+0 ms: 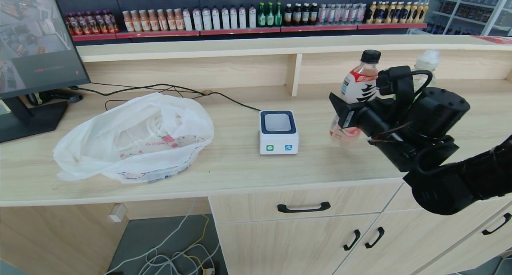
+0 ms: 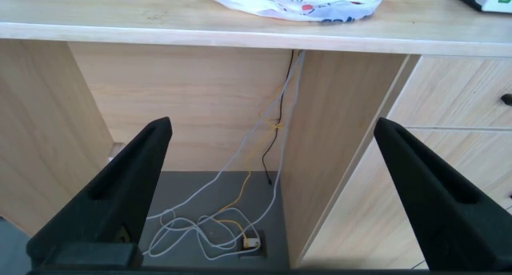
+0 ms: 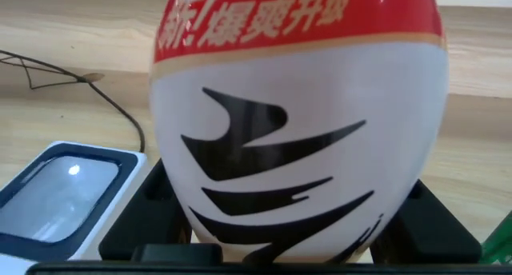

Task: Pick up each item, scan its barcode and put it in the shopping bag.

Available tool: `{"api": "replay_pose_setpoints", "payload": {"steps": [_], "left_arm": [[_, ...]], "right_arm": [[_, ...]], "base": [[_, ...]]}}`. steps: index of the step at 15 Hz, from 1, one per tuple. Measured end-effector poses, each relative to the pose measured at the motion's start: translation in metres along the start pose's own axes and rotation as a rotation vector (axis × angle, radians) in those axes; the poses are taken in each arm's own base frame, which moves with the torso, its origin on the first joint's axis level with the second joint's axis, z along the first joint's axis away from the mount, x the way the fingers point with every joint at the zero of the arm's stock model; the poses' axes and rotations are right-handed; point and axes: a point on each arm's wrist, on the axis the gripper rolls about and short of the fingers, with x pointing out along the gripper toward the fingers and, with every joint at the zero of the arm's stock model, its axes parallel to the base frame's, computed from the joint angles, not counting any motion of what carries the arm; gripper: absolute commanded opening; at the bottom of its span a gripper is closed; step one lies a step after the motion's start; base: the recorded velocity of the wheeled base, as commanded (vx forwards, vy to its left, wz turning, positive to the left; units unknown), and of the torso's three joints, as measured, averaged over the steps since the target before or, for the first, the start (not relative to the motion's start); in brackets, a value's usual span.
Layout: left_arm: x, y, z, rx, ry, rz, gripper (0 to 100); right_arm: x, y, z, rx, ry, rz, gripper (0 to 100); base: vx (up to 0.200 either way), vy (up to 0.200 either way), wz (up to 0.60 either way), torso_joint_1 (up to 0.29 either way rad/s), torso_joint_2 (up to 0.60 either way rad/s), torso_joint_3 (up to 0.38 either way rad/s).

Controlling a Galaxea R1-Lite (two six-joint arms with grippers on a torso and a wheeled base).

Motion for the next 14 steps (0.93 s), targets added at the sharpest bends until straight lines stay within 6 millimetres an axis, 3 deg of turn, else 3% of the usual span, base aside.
{"api": "replay_pose_setpoints", "payload": {"steps": [3, 14], "left_arm": [[0.0, 0.0, 0.0, 0.0, 0.0, 0.0, 100], [0.0, 0.0, 0.0, 0.0, 0.0, 0.0, 100]], "right_arm": [[-0.028, 0.011, 0.015, 0.013, -0.004, 0.049, 0], [-0.125, -0.002, 0.028, -0.002, 0.045, 0.136, 0]], "base": [[0.0, 0.0, 0.0, 0.0, 0.0, 0.0], [0.0, 0.0, 0.0, 0.0, 0.0, 0.0]]}}
